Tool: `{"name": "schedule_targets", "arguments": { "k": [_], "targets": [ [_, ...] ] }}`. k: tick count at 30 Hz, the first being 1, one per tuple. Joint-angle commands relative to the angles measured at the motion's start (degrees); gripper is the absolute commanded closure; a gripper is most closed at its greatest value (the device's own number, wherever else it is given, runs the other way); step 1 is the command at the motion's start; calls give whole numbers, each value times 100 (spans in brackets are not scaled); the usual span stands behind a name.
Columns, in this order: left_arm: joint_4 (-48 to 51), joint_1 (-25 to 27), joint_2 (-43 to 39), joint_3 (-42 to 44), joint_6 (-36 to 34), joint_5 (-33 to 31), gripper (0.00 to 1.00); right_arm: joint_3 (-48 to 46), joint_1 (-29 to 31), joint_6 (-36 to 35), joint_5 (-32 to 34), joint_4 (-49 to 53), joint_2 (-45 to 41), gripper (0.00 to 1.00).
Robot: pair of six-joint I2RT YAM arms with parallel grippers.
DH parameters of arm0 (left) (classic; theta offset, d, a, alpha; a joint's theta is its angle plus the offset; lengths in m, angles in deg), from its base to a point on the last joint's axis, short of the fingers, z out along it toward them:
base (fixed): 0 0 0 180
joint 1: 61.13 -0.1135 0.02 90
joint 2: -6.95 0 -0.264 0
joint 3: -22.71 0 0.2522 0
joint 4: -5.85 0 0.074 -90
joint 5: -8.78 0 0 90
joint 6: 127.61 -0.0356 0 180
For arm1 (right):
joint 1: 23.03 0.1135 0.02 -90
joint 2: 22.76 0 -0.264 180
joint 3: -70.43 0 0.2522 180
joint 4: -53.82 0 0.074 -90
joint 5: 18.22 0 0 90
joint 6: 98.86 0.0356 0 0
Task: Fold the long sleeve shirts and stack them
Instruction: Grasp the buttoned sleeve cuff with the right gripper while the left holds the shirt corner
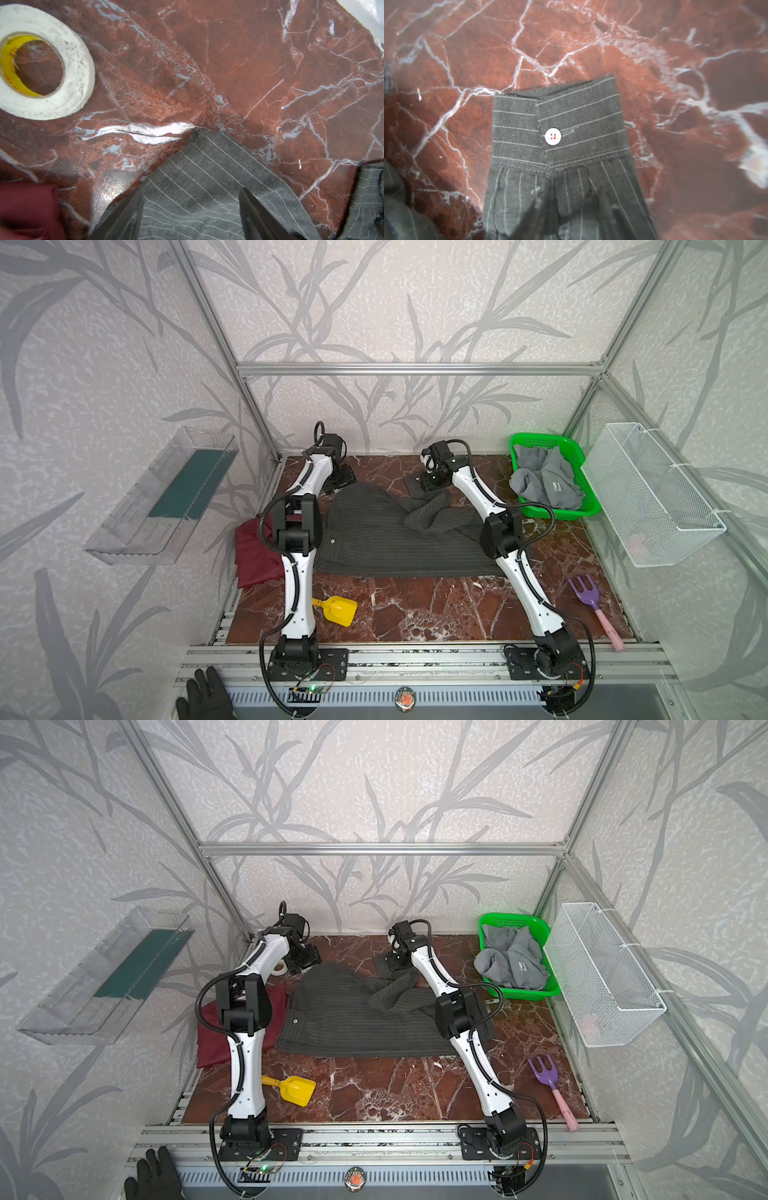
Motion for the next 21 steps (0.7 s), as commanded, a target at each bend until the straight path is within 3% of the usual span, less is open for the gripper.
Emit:
{"name": "schedule_targets", "arguments": {
  "k": [1,8,21],
  "targets": [
    [174,-23,102,-156,-90,-112,27,123,11,-52,-237,54,196,77],
    [192,-18,39,-135,-117,-158,27,106,11,-210,-603,-224,-365,100],
    [129,-44,-89,58,-66,-162,27,-175,52,-370,-906,-722,-2355,100]
  ]
}}
